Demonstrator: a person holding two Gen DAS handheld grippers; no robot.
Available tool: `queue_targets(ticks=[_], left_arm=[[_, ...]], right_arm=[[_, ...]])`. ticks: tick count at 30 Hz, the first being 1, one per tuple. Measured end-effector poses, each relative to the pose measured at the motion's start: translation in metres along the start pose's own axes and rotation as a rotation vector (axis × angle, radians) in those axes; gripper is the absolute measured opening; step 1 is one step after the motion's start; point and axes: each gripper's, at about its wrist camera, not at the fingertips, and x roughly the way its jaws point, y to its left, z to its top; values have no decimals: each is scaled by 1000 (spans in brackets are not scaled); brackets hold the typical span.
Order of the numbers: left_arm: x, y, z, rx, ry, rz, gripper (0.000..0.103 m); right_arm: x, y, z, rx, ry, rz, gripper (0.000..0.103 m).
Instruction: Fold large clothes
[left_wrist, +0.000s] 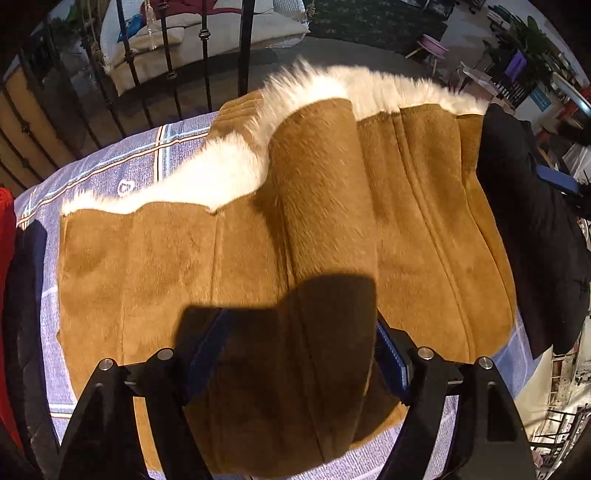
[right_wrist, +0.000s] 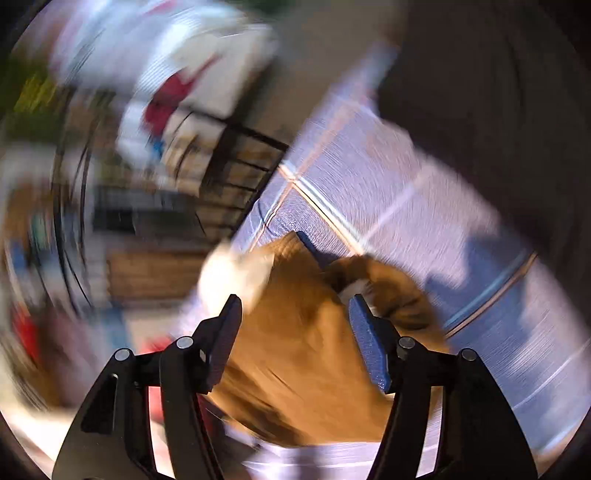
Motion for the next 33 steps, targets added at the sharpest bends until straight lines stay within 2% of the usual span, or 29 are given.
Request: queue_targets(ticks=[3, 5, 8, 10, 12, 14, 17, 19, 21, 23, 24, 26, 28, 30, 33], left_arm=[[13, 0, 22, -12, 19, 1, 80], [19, 1, 31, -43, 35, 2, 83], [20, 2, 34, -44, 36, 4, 84], [5, 13, 33, -79, 6, 10, 84], [-19, 27, 26, -137, -49, -41, 84], [-39, 37, 12, -171, -94, -46, 87], [-64, 47, -9, -181, -150, 28, 87], [-73, 53, -24, -201, -179, 128, 87], [-75, 64, -32, -237, -179, 202, 87], [-69, 79, -35, -303, -152, 195, 87], [-58, 87, -35, -326, -105, 219, 87], [-45, 99, -33, -323, -70, 297, 87], [-33, 107, -31, -313, -43, 341, 87], [-23, 116, -28, -319, -11, 326, 87], [-20, 125, -27, -327, -26, 314, 87]], right_arm=[[8, 41, -52, -361, 77, -53, 61], [25, 61, -95, -574, 107, -127, 61], [59, 75, -131, -739, 135, -165, 61], [82, 77, -137, -780, 141, -224, 60], [101, 72, -130, -775, 165, -288, 58], [112, 62, -119, -726, 182, -257, 58], [120, 65, -114, -763, 186, -273, 59], [127, 70, -115, -788, 188, -318, 60], [132, 72, -113, -773, 197, -336, 60], [133, 73, -112, -752, 202, -343, 60], [132, 74, -111, -745, 202, -347, 60], [130, 77, -112, -735, 184, -368, 59], [123, 79, -112, -733, 143, -386, 59], [113, 76, -114, -718, 112, -382, 59], [95, 74, -111, -690, 38, -353, 61]])
